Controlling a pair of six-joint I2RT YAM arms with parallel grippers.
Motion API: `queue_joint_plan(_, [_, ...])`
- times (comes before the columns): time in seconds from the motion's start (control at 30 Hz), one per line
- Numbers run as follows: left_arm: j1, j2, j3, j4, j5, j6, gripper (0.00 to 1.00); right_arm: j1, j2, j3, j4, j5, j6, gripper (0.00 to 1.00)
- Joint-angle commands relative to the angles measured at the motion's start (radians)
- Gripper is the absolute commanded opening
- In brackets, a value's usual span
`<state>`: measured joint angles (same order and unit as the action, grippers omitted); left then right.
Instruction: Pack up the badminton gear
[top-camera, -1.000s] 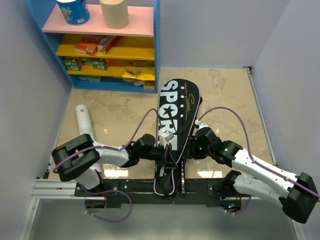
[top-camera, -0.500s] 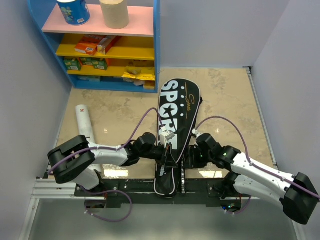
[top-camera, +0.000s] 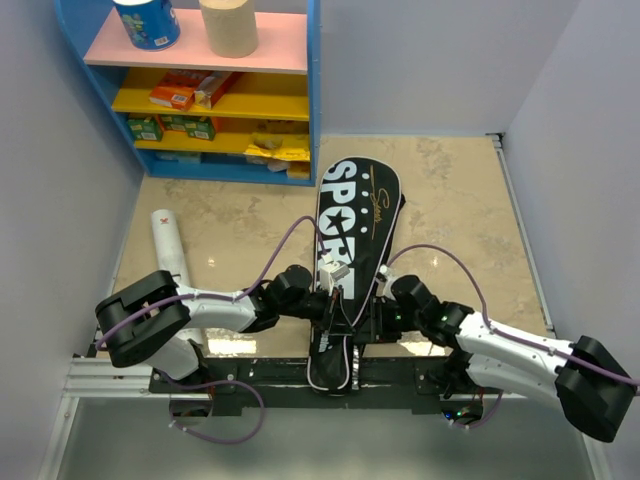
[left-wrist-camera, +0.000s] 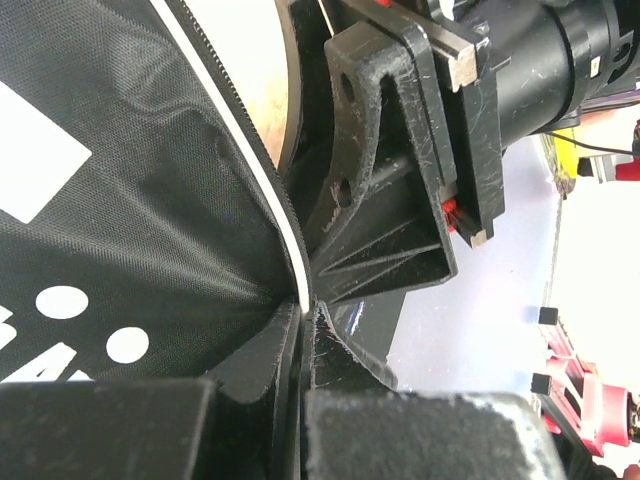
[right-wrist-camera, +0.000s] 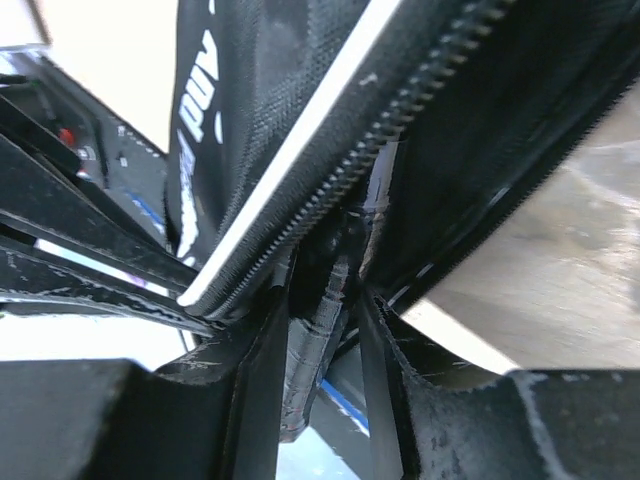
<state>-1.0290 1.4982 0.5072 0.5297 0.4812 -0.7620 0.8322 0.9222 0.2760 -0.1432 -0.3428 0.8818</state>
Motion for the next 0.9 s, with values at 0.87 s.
queue_joint_plan(0.87, [-0.005, -0.131, 0.186, -0.414, -0.284, 0.148, 0.09, 0.042, 0.021, -0.024, 0.211, 0.203, 0.174, 0.17])
